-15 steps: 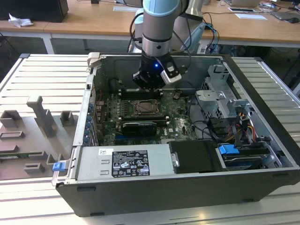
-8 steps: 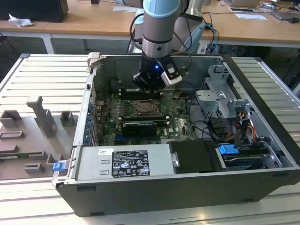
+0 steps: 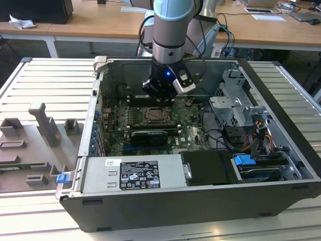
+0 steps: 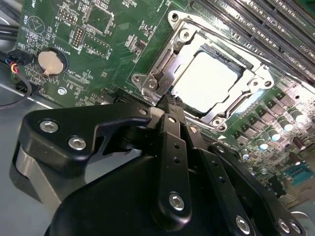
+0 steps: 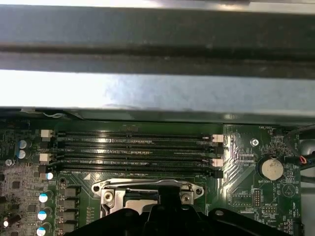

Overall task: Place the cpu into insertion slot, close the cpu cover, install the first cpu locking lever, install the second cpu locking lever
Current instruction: 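Install the second cpu locking lever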

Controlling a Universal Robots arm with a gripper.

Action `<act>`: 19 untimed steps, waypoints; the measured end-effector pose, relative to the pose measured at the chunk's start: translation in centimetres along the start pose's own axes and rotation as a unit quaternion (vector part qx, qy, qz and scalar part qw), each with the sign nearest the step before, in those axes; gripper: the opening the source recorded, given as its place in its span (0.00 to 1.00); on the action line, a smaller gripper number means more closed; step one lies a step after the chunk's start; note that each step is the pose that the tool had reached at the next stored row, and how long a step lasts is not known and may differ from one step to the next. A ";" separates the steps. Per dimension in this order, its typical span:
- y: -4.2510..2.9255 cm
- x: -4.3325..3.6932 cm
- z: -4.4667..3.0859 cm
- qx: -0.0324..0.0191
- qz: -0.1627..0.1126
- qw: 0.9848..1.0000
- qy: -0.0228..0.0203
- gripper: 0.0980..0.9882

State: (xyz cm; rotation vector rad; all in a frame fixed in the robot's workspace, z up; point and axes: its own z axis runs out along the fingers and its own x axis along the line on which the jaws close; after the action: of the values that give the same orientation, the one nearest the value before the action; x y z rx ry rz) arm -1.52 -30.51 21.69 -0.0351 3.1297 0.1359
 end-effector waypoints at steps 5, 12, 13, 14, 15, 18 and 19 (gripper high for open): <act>-0.18 0.01 -0.01 0.000 0.000 1.000 0.000 0.01; -0.54 0.00 -1.34 0.000 0.000 1.000 0.000 0.01; -0.70 0.01 -1.35 0.000 0.000 1.000 0.000 0.01; -0.82 0.01 -1.36 0.000 0.000 1.000 0.000 0.01; -0.87 0.02 -1.38 0.000 0.000 1.000 0.000 0.01; -0.88 0.01 -1.53 0.000 0.000 1.000 0.000 0.01; -0.87 0.01 -1.67 0.000 0.000 1.000 0.000 0.01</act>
State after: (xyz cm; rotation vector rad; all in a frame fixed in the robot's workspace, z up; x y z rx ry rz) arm -1.52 -31.52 23.28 -0.0349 3.1298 0.1347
